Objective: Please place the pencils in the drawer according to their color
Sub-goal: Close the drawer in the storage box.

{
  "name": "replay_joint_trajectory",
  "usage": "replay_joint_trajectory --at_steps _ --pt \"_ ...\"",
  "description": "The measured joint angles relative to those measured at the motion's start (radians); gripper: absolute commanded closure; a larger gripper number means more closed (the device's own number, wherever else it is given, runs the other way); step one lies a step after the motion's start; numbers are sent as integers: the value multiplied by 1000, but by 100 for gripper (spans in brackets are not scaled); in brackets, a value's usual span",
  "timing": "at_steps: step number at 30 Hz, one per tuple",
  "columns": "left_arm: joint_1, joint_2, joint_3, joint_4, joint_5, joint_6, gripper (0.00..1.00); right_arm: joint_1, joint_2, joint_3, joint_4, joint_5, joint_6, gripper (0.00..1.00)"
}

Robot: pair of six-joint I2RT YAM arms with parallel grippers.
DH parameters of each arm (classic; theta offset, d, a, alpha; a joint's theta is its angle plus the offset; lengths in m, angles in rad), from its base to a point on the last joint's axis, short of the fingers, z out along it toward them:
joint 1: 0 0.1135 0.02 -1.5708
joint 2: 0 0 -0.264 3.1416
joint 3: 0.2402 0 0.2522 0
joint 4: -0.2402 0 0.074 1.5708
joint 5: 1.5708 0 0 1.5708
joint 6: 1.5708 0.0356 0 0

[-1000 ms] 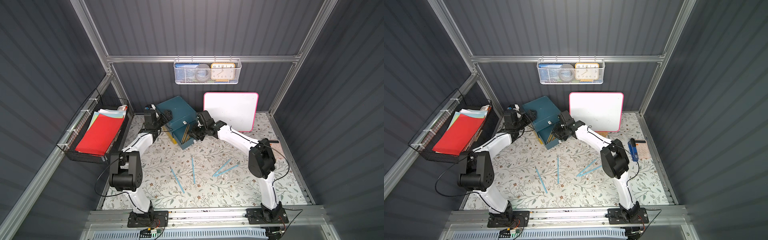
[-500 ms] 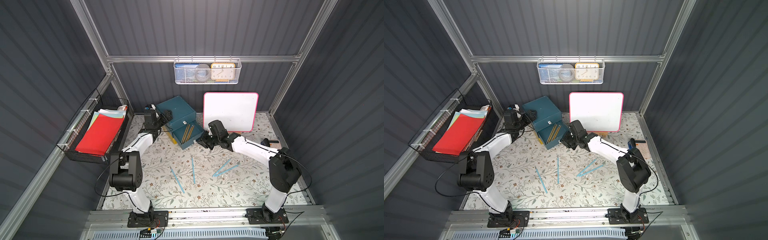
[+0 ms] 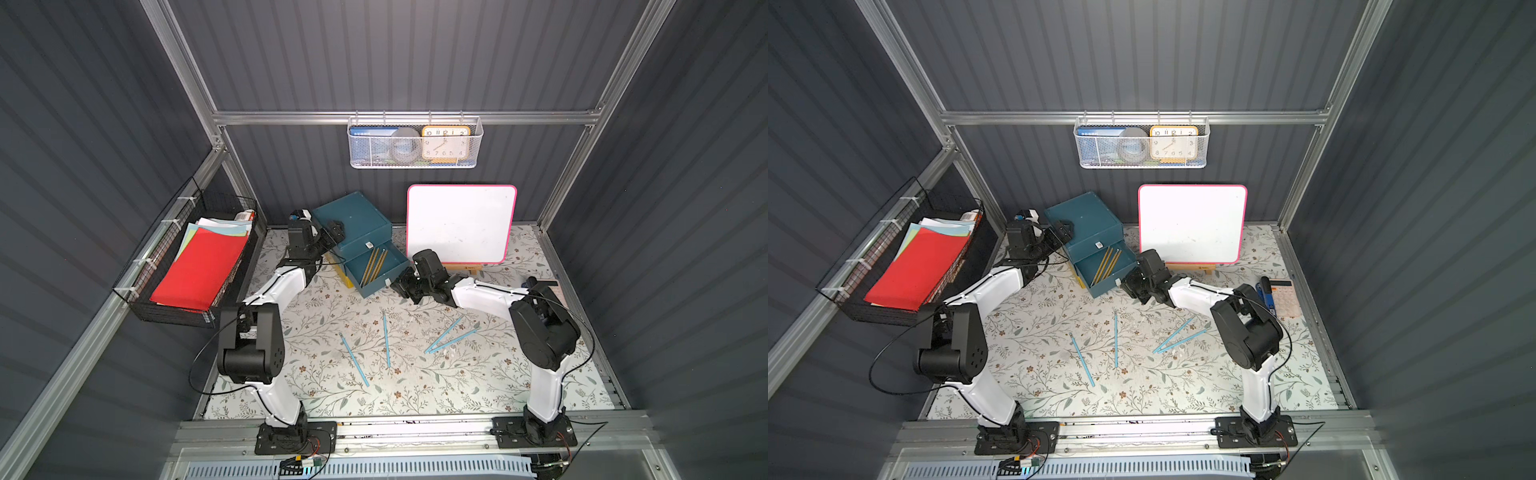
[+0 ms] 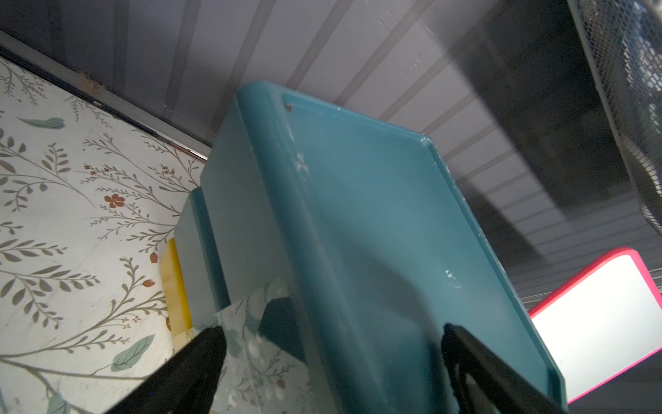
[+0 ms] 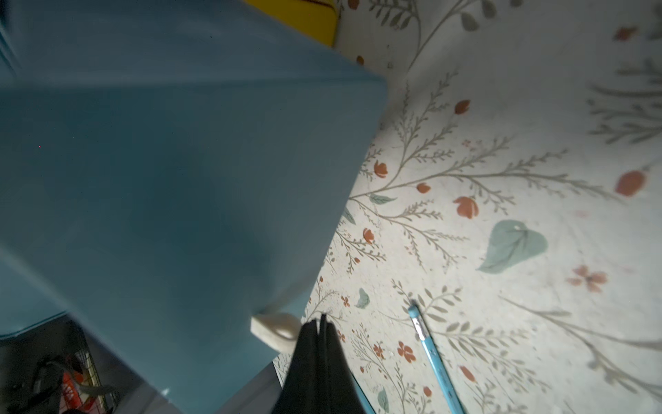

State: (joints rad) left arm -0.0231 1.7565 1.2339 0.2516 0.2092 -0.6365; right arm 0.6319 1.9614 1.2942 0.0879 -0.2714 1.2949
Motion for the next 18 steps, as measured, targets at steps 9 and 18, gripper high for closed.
replay_joint_trajectory --at_steps 9,18 --pt "-2 0 -3 1 -1 0 1 0 103 127 77 -2 75 100" --pt "-3 -3 -17 19 -1 0 1 0 228 306 98 -13 115 100"
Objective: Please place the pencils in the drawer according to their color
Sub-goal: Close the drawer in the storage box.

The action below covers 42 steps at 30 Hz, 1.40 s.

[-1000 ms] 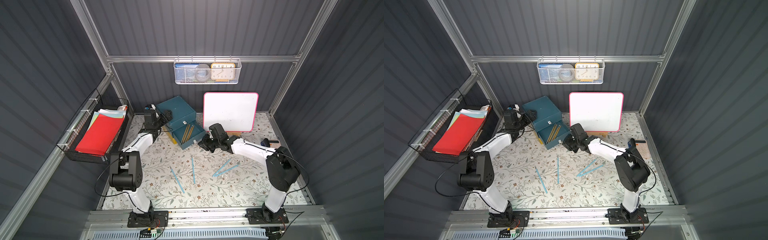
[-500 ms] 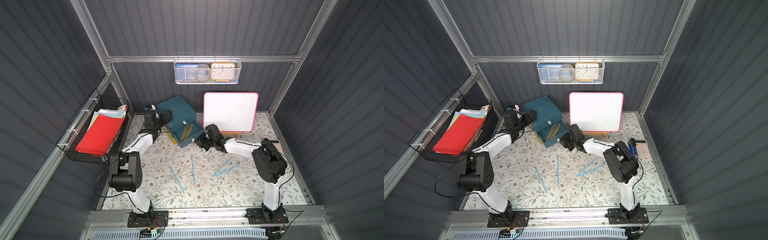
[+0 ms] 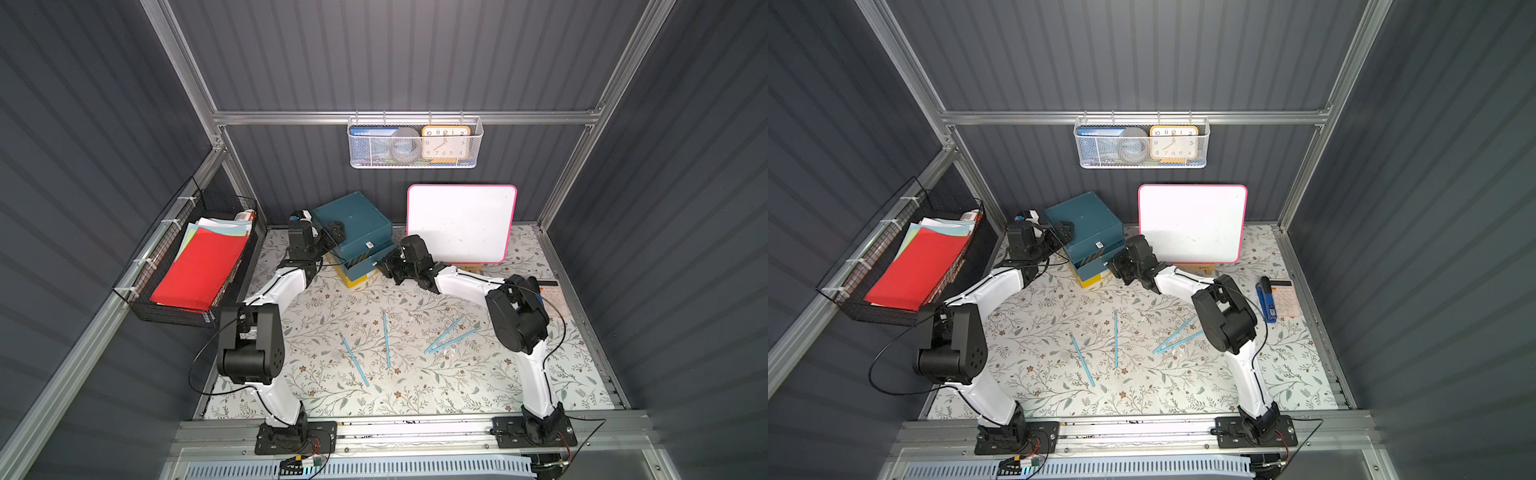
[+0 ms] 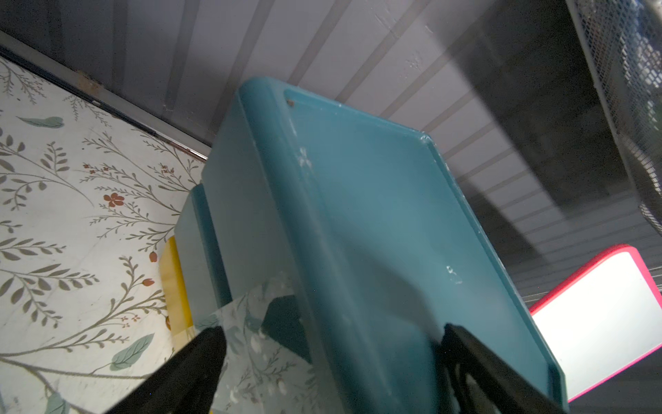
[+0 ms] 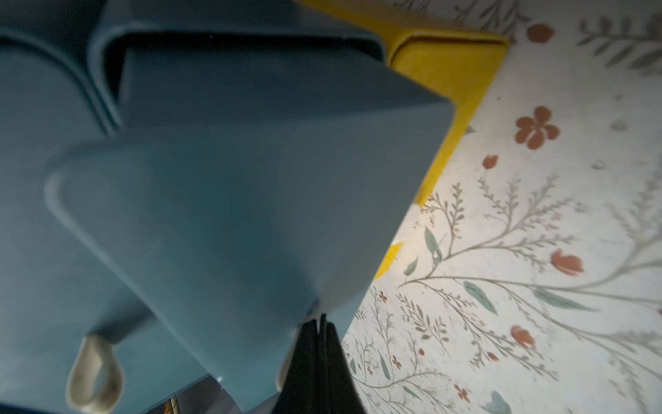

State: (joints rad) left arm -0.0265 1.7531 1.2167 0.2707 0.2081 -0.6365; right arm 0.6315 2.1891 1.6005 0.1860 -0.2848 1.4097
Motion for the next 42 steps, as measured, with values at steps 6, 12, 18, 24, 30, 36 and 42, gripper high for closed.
replay_joint_trajectory --at_steps 6,12,18,24,30,36,42 --pt "0 0 -2 4 0 0 1 -2 74 57 27 -6 27 100" --pt "-1 0 -4 8 0 0 1 3 121 90 85 -8 65 100" --pt "-1 0 -13 22 -3 0 1 7 164 130 116 -19 86 100" --pt "-2 0 -14 26 -3 0 1 7 167 143 119 -37 85 88" --pt "-2 -2 -14 25 -3 0 1 10 37 -13 104 -27 40 63" --pt "-6 -2 -15 25 -3 0 1 14 -59 -77 52 23 -9 39" --pt "-8 -4 -15 24 -2 0 1 19 -34 -64 -29 79 -21 26"
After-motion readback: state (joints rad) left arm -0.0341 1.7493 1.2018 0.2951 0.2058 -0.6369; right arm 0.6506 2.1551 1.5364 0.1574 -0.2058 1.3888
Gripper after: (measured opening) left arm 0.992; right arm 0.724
